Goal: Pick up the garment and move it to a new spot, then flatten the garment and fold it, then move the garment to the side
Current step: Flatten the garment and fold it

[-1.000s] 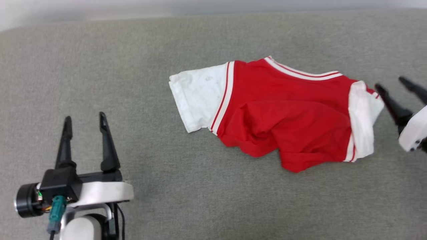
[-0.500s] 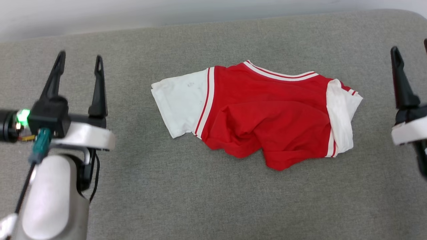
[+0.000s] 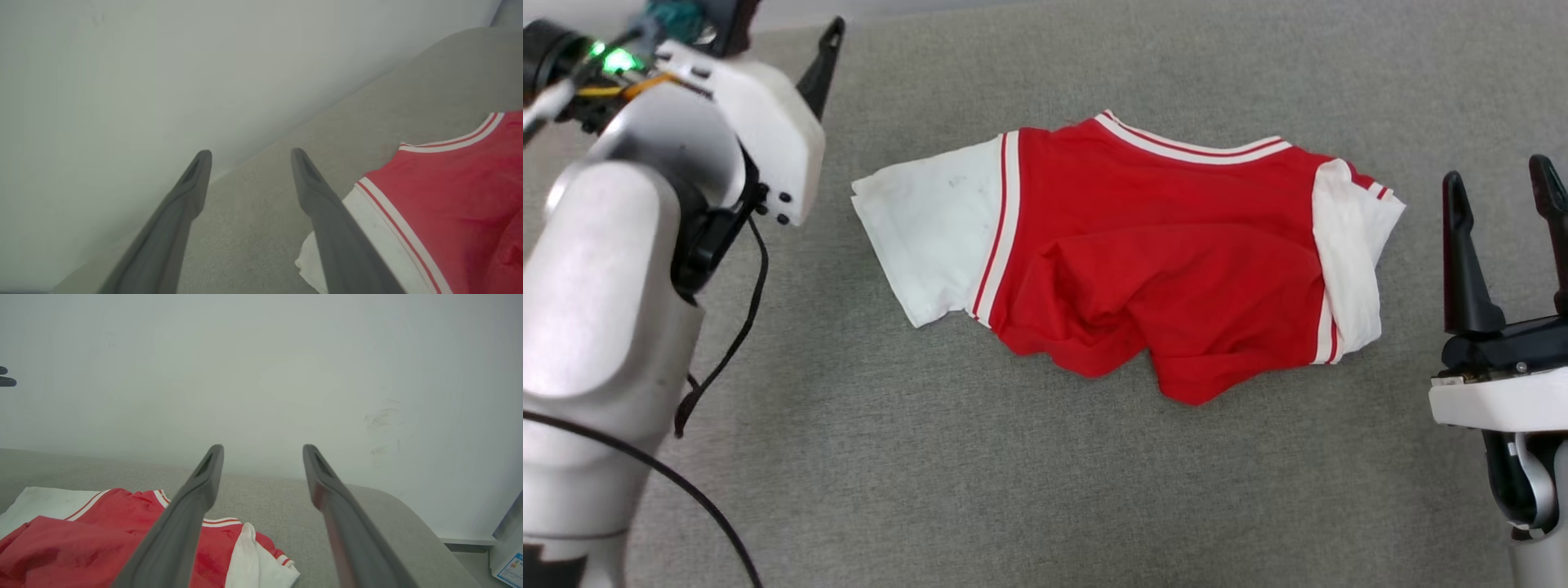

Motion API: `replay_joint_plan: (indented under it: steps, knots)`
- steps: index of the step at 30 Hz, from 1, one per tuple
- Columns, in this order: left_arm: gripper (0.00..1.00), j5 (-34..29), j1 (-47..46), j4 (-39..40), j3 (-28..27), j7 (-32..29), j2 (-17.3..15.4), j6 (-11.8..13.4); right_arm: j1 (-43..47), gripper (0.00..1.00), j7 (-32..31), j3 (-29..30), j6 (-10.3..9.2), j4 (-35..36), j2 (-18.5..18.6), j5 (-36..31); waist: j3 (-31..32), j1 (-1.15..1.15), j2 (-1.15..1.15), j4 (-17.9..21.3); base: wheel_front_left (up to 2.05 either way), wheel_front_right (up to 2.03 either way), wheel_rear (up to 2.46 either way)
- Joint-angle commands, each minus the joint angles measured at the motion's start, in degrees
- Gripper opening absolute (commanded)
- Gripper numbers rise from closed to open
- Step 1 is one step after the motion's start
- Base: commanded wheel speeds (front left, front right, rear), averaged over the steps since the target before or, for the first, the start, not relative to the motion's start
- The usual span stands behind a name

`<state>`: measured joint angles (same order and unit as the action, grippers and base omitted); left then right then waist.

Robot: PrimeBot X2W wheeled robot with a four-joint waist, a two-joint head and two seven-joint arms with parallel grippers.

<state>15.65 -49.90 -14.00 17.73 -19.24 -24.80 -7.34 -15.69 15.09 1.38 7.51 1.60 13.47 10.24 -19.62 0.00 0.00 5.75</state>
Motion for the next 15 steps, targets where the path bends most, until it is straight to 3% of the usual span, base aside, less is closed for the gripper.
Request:
replay_joint_plan:
  steps: [1,9,15]
  knots:
    - [1.00,2.77,-2.37,-0.37,2.99,-3.62,-2.25,0.01,0.64,1.00,0.10,-0.11,-0.04,0.64,-0.55,-0.53,-1.41,0.00,0.00,0.84,0.00,0.00,0.00]
    - [1.00,19.74,-11.94,-2.78,17.52,-24.07,-10.36,-0.02,-1.73,1.00,0.10,-1.45,-0.04,1.98,-1.69,-1.16,-6.21,0.00,0.00,3.39,0.00,0.00,0.00]
    - [1.00,26.84,-14.90,-5.70,24.33,-32.65,-13.28,-0.03,-3.30,1.00,0.10,-2.34,-0.04,1.99,-2.04,-1.47,-9.04,0.00,0.00,5.13,0.00,0.00,0.00]
